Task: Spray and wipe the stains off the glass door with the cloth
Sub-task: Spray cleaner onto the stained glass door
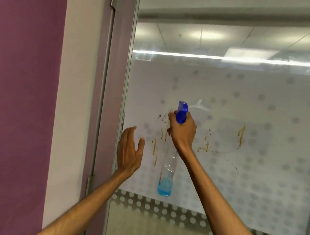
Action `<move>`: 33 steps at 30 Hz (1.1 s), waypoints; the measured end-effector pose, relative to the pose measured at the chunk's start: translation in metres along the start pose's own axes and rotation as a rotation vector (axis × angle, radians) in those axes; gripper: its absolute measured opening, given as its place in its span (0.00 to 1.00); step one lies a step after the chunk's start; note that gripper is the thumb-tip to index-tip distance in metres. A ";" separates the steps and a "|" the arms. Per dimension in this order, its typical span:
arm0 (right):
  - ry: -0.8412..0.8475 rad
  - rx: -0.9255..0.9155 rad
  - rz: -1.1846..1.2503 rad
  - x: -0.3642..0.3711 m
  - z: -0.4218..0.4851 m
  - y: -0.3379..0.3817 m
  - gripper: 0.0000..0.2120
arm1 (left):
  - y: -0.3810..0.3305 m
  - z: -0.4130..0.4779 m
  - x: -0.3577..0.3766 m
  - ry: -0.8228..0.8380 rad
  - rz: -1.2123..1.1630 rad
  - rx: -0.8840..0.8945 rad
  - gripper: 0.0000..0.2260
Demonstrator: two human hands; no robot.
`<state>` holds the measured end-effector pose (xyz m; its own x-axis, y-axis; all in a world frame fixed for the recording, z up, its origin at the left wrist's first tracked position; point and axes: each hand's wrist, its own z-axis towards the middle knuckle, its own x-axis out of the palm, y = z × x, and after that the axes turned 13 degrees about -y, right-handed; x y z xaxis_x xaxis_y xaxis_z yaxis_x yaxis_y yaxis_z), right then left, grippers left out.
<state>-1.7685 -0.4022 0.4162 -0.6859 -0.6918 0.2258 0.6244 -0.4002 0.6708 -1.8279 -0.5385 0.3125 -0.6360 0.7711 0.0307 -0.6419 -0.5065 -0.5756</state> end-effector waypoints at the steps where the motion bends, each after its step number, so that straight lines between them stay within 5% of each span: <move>1: -0.016 -0.018 -0.034 0.010 0.003 0.003 0.09 | 0.006 0.020 0.002 -0.017 0.024 0.056 0.27; 10: -0.156 -0.113 -0.289 0.059 0.022 0.022 0.13 | 0.013 0.152 0.038 0.053 0.076 0.468 0.27; 26: -0.196 -0.099 -0.282 0.069 0.022 0.030 0.23 | 0.023 0.163 0.078 0.093 0.105 0.570 0.28; 33: -0.228 -0.117 -0.283 0.059 0.027 0.040 0.16 | 0.027 0.163 0.081 0.043 0.107 0.611 0.28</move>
<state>-1.7942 -0.4425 0.4749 -0.8947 -0.3976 0.2034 0.4277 -0.6316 0.6467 -1.9670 -0.5523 0.4324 -0.7007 0.7122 -0.0417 -0.7128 -0.7014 -0.0015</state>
